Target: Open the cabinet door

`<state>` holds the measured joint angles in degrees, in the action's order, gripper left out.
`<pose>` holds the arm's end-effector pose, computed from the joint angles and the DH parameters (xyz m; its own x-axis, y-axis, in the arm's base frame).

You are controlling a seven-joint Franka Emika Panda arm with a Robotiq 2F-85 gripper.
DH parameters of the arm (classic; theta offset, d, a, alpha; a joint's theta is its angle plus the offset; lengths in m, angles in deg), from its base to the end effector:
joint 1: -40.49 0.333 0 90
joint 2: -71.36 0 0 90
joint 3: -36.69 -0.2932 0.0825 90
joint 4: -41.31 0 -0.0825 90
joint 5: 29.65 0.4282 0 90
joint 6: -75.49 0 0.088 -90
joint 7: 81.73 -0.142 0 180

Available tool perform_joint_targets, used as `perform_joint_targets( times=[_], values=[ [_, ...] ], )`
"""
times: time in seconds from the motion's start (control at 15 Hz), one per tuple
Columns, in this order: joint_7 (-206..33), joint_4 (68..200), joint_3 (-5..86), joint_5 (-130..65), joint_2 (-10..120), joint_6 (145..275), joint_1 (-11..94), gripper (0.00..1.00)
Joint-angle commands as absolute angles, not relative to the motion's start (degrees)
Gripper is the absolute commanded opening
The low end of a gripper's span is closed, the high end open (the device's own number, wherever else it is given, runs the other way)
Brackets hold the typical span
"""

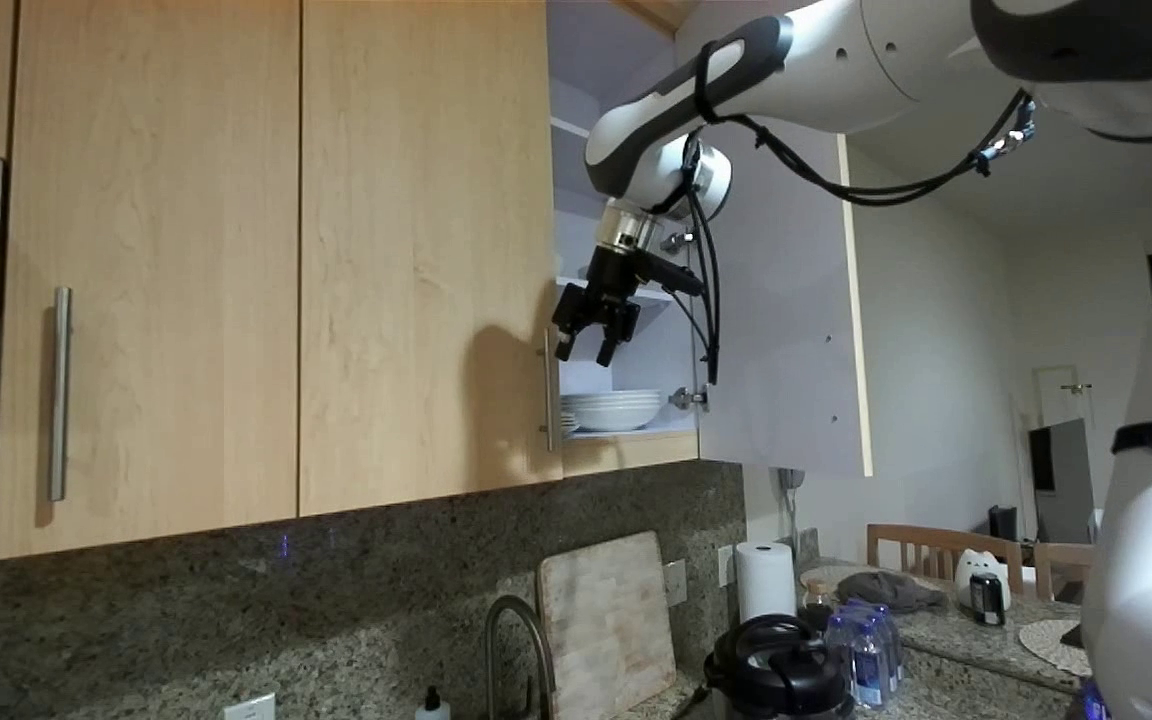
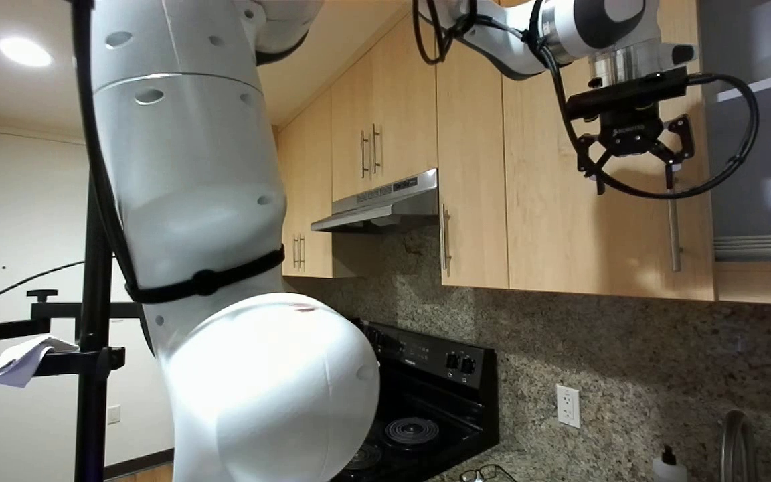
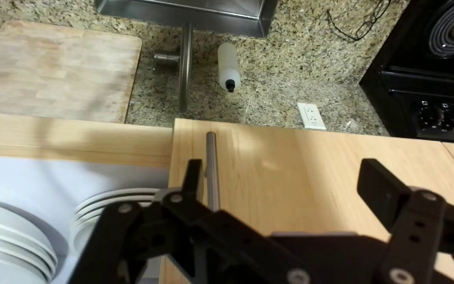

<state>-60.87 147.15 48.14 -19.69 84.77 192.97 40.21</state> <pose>0.5735 -0.1138 0.6093 0.8846 0.0817 0.4591 0.1217 -0.9909 -0.0583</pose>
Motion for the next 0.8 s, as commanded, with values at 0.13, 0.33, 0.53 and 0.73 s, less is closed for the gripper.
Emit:
perform_joint_targets(
  times=[0.13, 0.33, 0.53, 0.73],
  values=[
    [-44.76, 145.11, 49.34, -10.14, 82.47, 194.21, 40.43, 1.00],
    [-39.25, 146.60, 49.39, -7.54, 83.16, 196.54, 40.07, 1.00],
    [-35.55, 146.94, 49.65, -5.49, 82.73, 199.32, 39.86, 1.00],
    [-36.34, 147.45, 49.50, -5.48, 81.59, 200.23, 39.30, 1.00]
  ],
)
